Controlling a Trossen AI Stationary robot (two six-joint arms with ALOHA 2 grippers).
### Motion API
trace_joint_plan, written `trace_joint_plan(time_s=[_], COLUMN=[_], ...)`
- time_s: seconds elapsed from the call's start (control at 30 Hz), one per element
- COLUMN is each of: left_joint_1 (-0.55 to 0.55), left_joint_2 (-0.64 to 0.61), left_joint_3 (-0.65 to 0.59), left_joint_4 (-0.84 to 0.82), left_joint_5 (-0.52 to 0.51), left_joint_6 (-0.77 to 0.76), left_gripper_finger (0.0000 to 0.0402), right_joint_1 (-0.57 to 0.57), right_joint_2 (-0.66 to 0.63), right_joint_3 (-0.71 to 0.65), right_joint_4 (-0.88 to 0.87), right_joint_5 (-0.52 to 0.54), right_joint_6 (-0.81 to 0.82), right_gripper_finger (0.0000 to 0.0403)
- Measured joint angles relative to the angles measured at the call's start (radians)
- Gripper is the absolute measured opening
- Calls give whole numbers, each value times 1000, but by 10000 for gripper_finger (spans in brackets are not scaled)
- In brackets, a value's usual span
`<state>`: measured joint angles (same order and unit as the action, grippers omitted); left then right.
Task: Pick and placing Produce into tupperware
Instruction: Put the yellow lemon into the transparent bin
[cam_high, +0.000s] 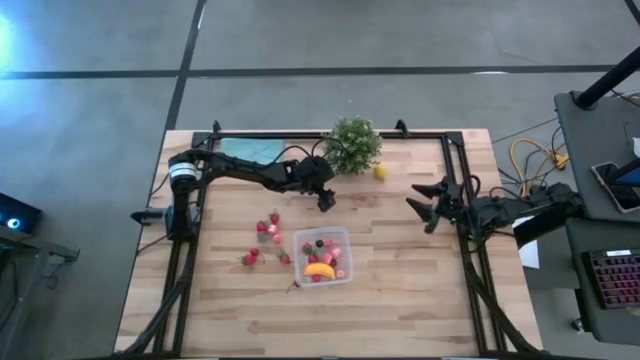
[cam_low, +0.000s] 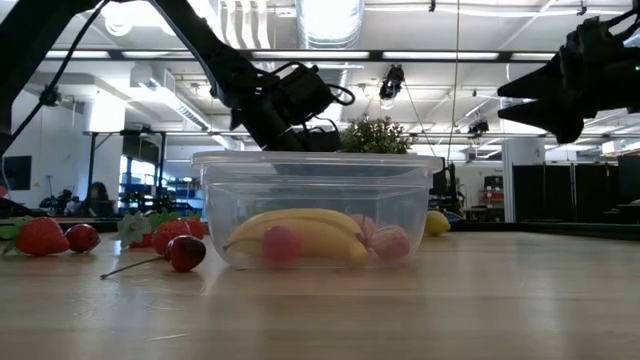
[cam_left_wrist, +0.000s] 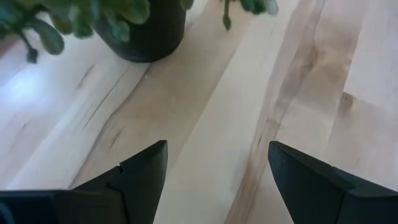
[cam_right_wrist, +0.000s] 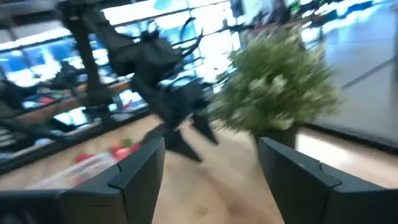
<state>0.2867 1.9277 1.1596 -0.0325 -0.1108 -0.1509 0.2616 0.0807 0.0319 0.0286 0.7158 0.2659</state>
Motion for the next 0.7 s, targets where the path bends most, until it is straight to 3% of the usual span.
trace_joint_plan(time_s=[0.17, 0.37, 0.47, 0.53, 0.6, 0.7], left_joint_1=[-1, -1, -1, -1, -2, -2], left_joint_2=[-22, -76, -112, -139, -162, -194], left_joint_3=[0, -1, -1, -1, -1, -3], left_joint_4=[-14, -37, -50, -74, -92, -111], left_joint_5=[0, -40, -57, -66, -81, -114], left_joint_6=[-2, -80, -106, -106, -106, -105], left_gripper_finger=[264, 264, 264, 264, 264, 264], right_joint_1=[-5, -91, -164, -223, -291, -373], right_joint_2=[5, 34, 37, 39, 63, 152], right_joint_3=[0, 0, 0, 6, 13, 26], right_joint_4=[114, 158, 101, -4, -79, -32], right_joint_5=[39, 365, 396, 265, 28, -342], right_joint_6=[3, -31, 90, 272, 390, 308], right_gripper_finger=[252, 249, 251, 251, 250, 249])
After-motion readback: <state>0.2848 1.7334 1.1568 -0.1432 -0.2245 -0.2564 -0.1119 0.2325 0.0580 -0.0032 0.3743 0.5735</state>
